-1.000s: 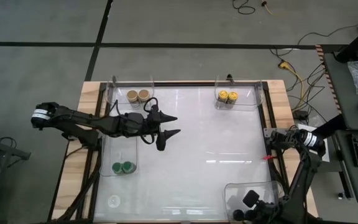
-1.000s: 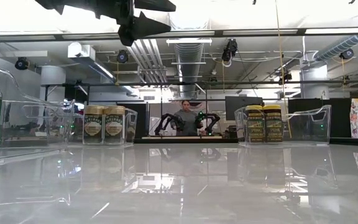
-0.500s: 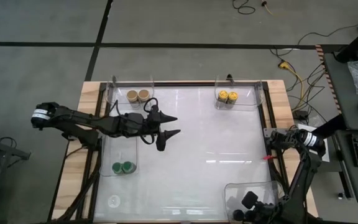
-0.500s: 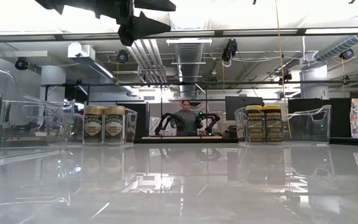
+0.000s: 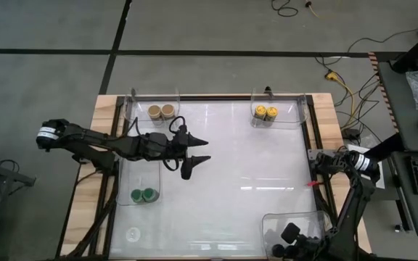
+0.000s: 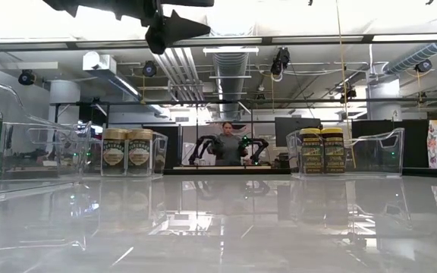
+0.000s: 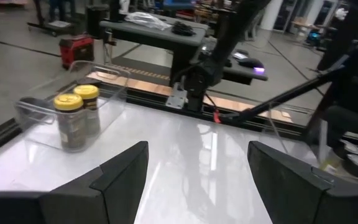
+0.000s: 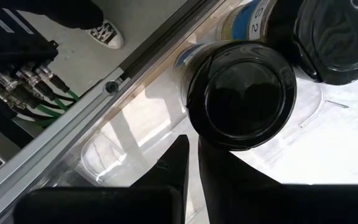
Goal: Sort spices by type
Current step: Put the black seasoning bottle into the bottom right transparent bin, then return to Home Position
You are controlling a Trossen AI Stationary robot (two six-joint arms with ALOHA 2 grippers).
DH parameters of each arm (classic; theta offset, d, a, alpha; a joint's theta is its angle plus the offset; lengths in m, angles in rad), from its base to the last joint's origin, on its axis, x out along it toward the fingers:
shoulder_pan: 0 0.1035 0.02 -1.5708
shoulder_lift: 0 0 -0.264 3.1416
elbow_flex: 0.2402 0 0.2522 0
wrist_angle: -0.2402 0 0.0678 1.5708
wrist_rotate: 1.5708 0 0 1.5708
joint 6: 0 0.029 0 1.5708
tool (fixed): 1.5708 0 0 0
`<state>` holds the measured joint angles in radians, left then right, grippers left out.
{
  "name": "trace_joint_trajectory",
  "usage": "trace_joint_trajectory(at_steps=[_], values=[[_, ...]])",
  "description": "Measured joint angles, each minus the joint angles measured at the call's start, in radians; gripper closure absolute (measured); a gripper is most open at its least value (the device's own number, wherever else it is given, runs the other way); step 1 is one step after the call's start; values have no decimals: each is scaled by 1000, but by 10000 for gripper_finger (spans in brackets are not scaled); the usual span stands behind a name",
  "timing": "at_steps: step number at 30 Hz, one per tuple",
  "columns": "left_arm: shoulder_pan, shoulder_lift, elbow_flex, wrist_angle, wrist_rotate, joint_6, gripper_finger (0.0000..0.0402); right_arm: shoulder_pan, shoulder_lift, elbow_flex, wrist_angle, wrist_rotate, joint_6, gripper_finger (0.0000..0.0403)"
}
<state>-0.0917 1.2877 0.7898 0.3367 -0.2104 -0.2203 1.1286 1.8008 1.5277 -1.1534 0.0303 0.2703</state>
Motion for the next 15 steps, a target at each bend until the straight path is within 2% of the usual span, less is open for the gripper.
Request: trace_joint_trajectory(at_steps=[6,12,15], values=[[0,0,0,0,13,6,141,0,-7,0,-26,-2,10,376],[0,0,0,-1,13,14,141,0,-86,0,-114,3,44,376],[1,0,0,-3,13,-3,141,-3,-150,-9,-124,88,45,376]])
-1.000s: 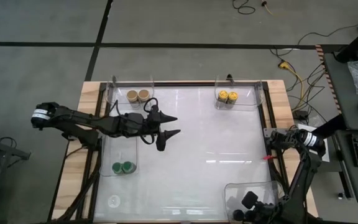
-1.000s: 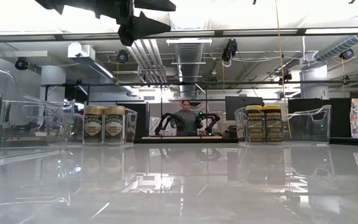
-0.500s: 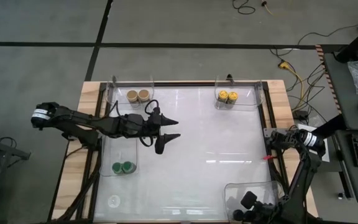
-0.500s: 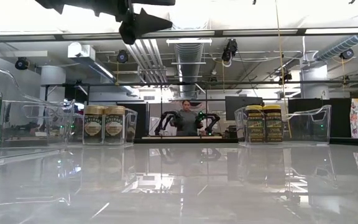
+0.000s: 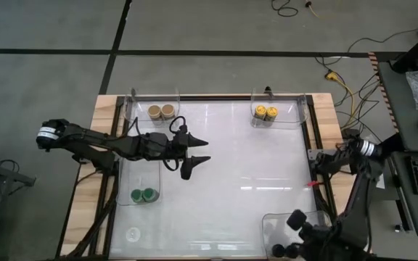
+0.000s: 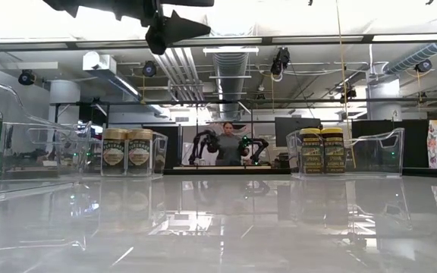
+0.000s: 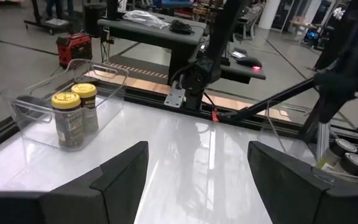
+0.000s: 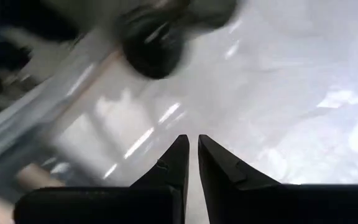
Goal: Sort spices by type
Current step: Return to Home Position
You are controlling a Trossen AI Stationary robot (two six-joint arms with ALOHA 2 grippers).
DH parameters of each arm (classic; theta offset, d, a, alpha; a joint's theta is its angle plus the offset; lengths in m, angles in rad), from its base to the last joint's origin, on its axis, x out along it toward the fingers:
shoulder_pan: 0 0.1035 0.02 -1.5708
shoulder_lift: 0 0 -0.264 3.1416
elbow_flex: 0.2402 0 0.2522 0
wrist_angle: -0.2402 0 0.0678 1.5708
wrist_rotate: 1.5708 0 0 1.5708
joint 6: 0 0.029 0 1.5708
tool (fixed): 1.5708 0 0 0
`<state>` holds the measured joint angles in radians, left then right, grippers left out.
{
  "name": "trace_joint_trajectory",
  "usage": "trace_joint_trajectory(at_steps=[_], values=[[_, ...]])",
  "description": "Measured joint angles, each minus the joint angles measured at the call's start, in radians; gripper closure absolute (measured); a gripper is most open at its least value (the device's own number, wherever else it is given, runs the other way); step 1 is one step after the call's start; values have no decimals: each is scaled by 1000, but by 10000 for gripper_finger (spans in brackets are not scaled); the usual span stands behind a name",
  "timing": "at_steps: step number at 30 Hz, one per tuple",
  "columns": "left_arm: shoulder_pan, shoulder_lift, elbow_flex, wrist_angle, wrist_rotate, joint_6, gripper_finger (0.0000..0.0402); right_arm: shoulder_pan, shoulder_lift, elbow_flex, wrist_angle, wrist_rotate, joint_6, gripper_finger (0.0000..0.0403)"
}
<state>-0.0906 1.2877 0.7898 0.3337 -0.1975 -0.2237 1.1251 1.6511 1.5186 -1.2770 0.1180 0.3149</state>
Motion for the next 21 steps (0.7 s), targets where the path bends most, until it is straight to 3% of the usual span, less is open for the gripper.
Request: trace_joint_trajectory(at_steps=[9,15,21], values=[[2,0,1,-169,-2,104,141,-84,-281,-198,109,223,-1,376],[13,0,1,-203,-1,87,141,-172,-505,-422,360,374,-131,376],[79,-10,1,-201,-2,138,141,-383,-720,-702,766,384,-398,376]])
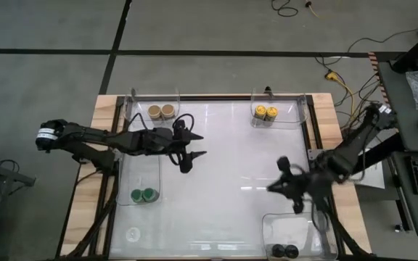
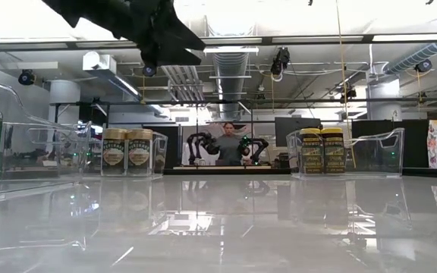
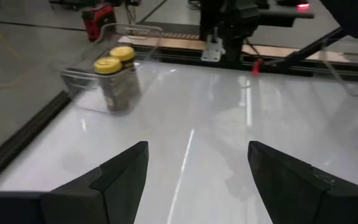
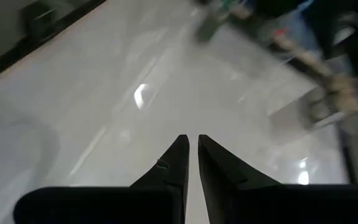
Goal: Sort spices by type
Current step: Return to Home Position
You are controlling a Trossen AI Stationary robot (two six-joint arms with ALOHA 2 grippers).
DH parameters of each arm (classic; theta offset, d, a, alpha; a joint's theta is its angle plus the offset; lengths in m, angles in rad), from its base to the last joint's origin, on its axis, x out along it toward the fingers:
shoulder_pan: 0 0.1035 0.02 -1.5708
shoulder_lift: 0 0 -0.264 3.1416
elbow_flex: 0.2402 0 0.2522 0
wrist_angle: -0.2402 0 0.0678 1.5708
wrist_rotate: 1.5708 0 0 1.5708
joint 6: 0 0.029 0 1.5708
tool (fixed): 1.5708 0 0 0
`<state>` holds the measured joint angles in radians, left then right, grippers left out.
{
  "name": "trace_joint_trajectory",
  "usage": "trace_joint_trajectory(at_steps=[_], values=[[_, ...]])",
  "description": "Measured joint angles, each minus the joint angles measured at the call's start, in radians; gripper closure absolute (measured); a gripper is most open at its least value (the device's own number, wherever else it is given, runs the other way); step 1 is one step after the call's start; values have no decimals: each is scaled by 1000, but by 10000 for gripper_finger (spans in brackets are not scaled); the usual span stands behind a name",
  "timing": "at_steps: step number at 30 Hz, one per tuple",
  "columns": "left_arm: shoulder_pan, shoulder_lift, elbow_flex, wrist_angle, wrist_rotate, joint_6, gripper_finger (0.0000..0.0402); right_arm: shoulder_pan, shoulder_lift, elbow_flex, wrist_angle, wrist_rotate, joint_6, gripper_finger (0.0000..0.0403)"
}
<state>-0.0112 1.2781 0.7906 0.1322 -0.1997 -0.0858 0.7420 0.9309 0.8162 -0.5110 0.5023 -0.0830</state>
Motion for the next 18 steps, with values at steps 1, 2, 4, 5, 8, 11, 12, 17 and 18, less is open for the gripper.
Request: trace_joint_trajectory(at_steps=[1,2,4,5,8,11,12,17,18], values=[[10,0,0,0,0,12,141,-43,-30,-43,71,-11,-44,376],[19,0,0,0,0,21,141,-87,-57,-80,134,-27,-84,376],[39,-2,0,0,16,37,141,-175,-111,-150,236,-79,-156,376],[54,-6,0,0,53,44,141,-221,-136,-179,274,-104,-188,376],[117,-42,-1,-4,204,58,141,-349,-221,-245,360,-152,-257,376],[178,-108,-18,-18,273,68,141,-472,-320,-309,428,-180,-313,376],[196,-133,-29,-20,274,71,141,-512,-353,-330,451,-203,-325,376],[252,-286,-118,-19,249,68,141,-694,-479,-395,515,-423,-260,376],[252,-320,-143,-17,223,58,141,-718,-494,-400,532,-452,-233,376]])
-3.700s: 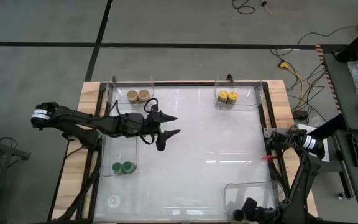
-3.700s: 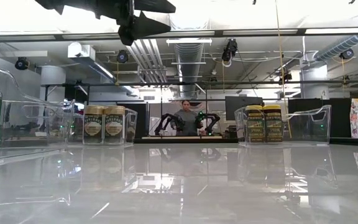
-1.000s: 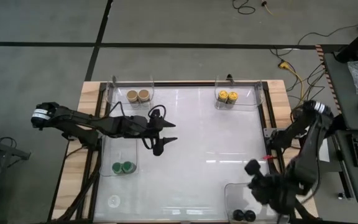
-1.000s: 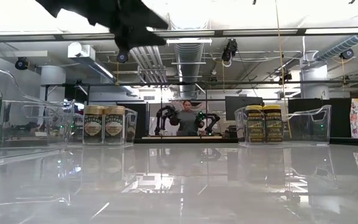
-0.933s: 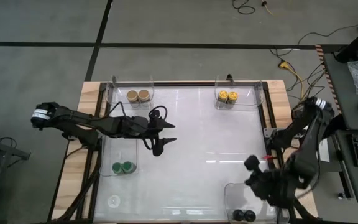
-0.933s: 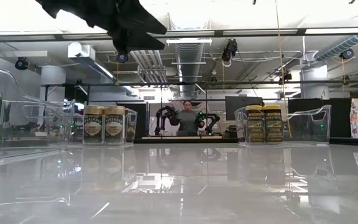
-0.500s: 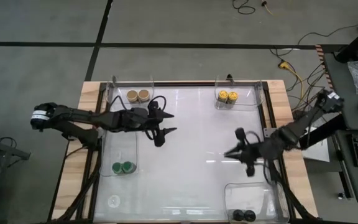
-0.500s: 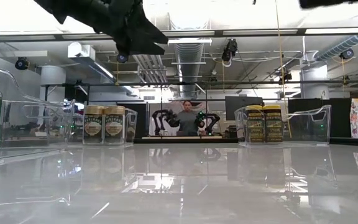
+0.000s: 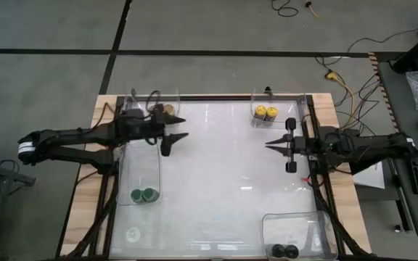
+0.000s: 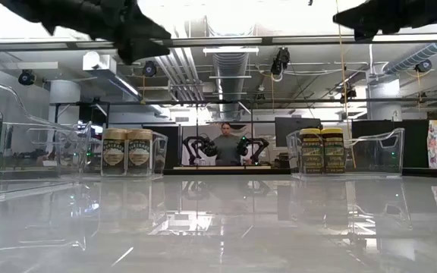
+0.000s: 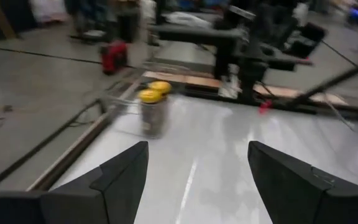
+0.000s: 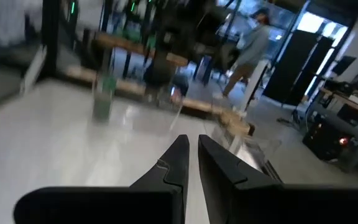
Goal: Sort spices by type
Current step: Return to Home Position
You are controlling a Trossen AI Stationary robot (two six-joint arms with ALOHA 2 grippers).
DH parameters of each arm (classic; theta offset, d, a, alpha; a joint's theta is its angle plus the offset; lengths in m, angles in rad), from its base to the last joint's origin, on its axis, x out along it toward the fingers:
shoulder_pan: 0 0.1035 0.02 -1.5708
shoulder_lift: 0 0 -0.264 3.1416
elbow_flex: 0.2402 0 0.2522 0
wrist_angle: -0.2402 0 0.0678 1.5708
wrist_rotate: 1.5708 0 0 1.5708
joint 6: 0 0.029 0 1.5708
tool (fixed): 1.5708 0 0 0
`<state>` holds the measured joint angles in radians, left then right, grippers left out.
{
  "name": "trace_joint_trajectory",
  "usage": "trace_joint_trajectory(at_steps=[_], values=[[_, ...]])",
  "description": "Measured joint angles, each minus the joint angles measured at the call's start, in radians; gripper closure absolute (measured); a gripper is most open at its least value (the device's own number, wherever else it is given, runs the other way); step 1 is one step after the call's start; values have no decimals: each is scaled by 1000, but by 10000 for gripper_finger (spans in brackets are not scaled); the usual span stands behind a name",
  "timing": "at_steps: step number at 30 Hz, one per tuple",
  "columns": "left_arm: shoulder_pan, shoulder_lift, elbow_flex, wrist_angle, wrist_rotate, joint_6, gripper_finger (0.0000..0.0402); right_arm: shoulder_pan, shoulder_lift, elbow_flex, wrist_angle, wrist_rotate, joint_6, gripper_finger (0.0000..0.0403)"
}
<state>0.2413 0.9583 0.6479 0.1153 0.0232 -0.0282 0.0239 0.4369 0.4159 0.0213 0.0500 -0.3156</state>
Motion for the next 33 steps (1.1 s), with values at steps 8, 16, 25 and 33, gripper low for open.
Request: trace_joint_trajectory(at_steps=[8,16,25,33], values=[[-44,-271,-292,243,-70,-51,141,-30,-115,-71,100,-25,129,376],[-87,-533,-590,383,-71,-166,141,-29,-322,-284,289,-29,244,393],[-133,-806,-637,271,-57,-96,141,-28,-424,-404,286,-58,235,394],[-181,-960,-637,59,-220,-87,141,-29,-432,-404,256,-58,227,394]])
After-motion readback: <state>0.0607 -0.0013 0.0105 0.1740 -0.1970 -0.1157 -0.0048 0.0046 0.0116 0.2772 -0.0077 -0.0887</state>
